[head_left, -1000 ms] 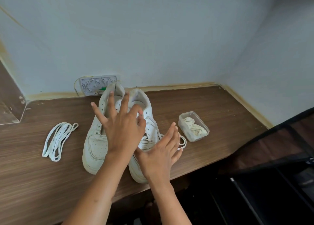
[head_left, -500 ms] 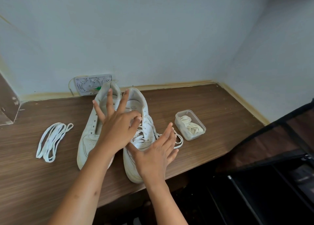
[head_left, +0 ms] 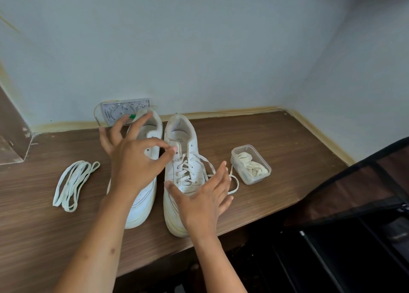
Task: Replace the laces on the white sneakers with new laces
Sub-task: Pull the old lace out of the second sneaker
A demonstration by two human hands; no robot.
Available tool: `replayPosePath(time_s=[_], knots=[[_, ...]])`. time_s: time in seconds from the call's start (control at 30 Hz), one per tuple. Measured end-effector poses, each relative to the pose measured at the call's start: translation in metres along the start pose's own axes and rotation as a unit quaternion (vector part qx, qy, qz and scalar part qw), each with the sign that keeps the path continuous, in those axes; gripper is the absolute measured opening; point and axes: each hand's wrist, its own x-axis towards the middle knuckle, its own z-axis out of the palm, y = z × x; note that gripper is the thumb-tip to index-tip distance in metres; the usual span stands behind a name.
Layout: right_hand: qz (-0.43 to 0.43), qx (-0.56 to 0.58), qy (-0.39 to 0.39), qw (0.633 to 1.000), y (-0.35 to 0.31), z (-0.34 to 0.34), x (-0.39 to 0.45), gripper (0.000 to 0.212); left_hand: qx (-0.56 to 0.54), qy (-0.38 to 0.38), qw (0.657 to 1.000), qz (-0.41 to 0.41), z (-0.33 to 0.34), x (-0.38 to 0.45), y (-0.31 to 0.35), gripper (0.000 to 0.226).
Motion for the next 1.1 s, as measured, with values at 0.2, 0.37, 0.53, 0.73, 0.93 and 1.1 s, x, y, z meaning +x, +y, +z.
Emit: replayPosePath(time_s=[0.2, 0.37, 0.53, 0.73, 0.93, 1.1], knots=[[-0.001, -0.01, 0.012, 1.0, -0.001, 0.002, 0.0, 0.135, 0.081, -0.004, 0.994, 0.079, 0.004, -0.005, 0.013, 0.025], [0.001, -0.021, 0.012, 1.0, -0.001, 0.003, 0.0, 0.136, 0.124, -0.016, 0.988, 0.093, 0.01, -0.009, 0.022, 0.011], [0.002, -0.025, 0.014, 1.0, -0.001, 0.004, 0.0, 0.135, 0.096, -0.036, 0.991, 0.087, 0.014, -0.008, 0.016, 0.017], [0.003, -0.025, 0.012, 1.0, 0.0, 0.004, 0.0, 0.135, -0.028, -0.063, 0.995, 0.075, -0.013, 0.003, -0.023, 0.014], [0.003, -0.03, 0.011, 0.999, -0.001, 0.003, 0.001, 0.135, -0.035, -0.109, 0.993, 0.019, -0.036, 0.0, -0.042, 0.016], [0.005, -0.029, 0.013, 0.999, -0.003, 0.005, 0.0, 0.135, -0.018, -0.028, 0.999, 0.039, -0.026, 0.004, -0.017, 0.027]])
